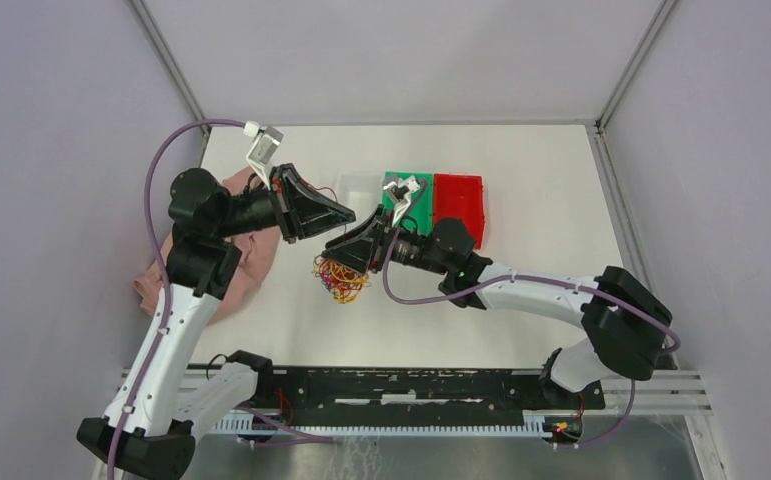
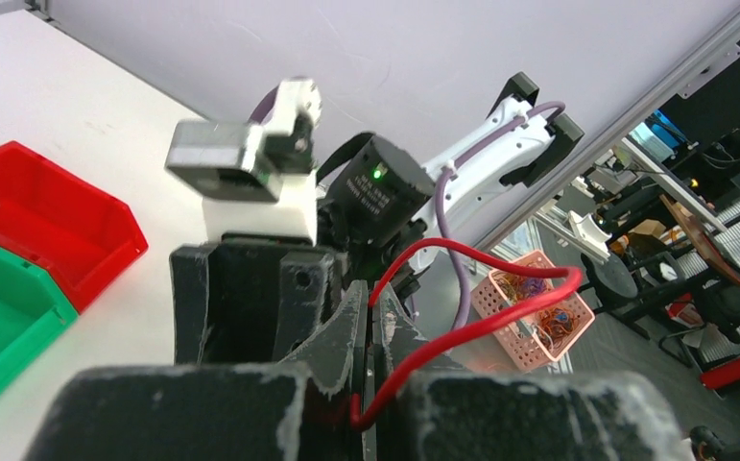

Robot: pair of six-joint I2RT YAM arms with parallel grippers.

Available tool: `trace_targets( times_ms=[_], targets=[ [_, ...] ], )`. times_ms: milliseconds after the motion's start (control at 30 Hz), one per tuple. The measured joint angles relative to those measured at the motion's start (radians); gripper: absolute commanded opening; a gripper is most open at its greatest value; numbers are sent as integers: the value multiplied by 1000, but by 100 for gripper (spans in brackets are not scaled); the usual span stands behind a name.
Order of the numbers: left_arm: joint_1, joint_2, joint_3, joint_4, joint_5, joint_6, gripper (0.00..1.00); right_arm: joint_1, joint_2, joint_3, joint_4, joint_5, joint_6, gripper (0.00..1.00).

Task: Untangle the cables
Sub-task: Untie the cable.

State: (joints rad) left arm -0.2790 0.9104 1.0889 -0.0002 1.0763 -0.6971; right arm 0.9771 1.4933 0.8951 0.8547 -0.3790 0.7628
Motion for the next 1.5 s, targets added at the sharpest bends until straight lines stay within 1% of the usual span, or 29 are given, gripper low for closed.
trace_targets(
  times_ms=[100,233,333,433,500,600,733,900,1067,1167,1333,1433,1500],
  targets=[
    [0,19,24,-6,0,8,3,1,26,-28,51,12,45,38],
    [0,44,60,-18,0,11,3,1,53,-58,81,32,64,39],
    [0,61,95,-23,0,16,3,1,64,-71,82,49,66,42],
    [0,74,134,-27,0,23,3,1,64,-83,80,67,58,48],
    [0,84,162,-31,0,29,3,3,64,-94,79,83,43,50],
    [0,109,223,-35,-6,40,3,10,66,-105,51,112,11,51],
    [0,144,332,-36,-47,61,3,24,99,-112,-27,155,-30,51],
    [-3,188,483,-79,-117,117,3,40,132,-125,-67,204,-51,56],
    [-3,263,650,-165,-208,192,3,47,145,-126,-38,245,-54,60],
    [-3,309,765,-224,-273,240,3,52,172,-126,-18,275,-54,64],
    [-4,371,937,-313,-383,315,3,77,207,-126,34,345,-53,64],
    [-5,399,1016,-320,-455,362,3,94,224,-131,51,380,-53,64],
    [-5,402,1046,-317,-510,392,3,101,237,-137,45,397,-53,67]
  ],
)
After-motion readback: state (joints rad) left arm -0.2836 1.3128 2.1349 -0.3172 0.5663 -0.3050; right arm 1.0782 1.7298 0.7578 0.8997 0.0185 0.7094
